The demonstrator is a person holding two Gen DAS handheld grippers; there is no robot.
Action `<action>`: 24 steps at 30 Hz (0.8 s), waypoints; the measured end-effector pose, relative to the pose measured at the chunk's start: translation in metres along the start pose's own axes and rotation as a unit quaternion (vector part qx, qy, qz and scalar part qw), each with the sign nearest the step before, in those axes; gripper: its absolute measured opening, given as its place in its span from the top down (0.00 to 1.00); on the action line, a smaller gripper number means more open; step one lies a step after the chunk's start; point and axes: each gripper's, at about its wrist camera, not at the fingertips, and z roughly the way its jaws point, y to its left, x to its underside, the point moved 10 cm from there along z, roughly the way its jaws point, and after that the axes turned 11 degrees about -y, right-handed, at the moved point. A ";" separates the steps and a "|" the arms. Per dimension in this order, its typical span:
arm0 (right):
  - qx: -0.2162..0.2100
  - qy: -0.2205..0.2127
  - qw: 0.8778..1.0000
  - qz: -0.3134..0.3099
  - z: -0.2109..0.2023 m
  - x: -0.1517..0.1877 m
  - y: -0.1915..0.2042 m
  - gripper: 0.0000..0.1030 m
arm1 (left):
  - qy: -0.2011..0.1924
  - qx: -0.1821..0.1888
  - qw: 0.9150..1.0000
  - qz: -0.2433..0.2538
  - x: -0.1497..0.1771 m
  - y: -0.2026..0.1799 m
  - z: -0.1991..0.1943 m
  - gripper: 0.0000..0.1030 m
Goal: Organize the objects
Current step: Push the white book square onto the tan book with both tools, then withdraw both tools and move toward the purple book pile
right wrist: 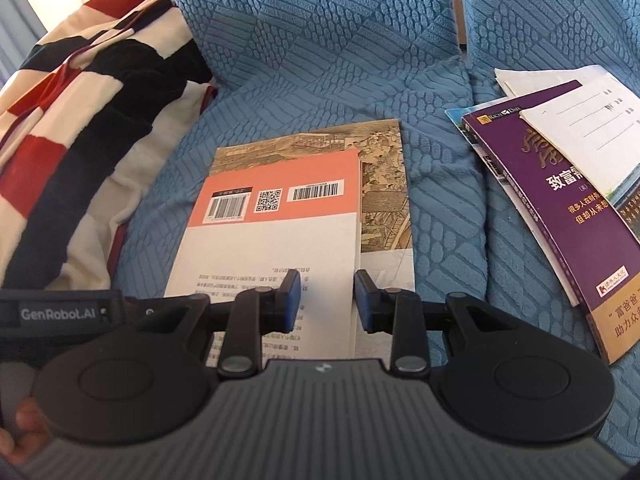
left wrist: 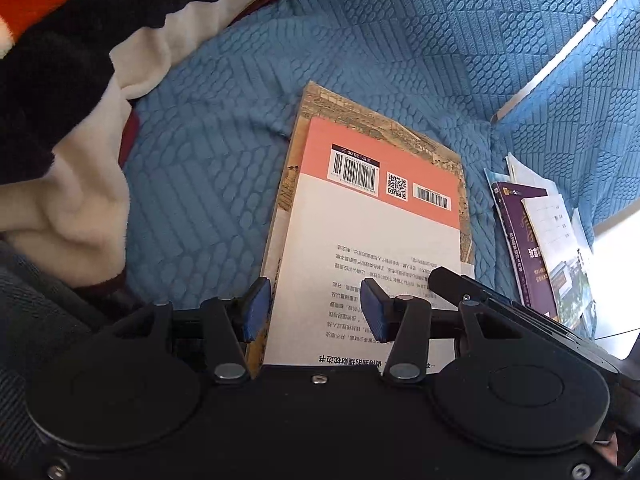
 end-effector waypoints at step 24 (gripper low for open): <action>-0.021 -0.106 0.994 -0.010 -0.138 -0.076 0.017 0.69 | -0.089 0.055 0.994 0.018 -0.034 -0.057 -0.106 0.52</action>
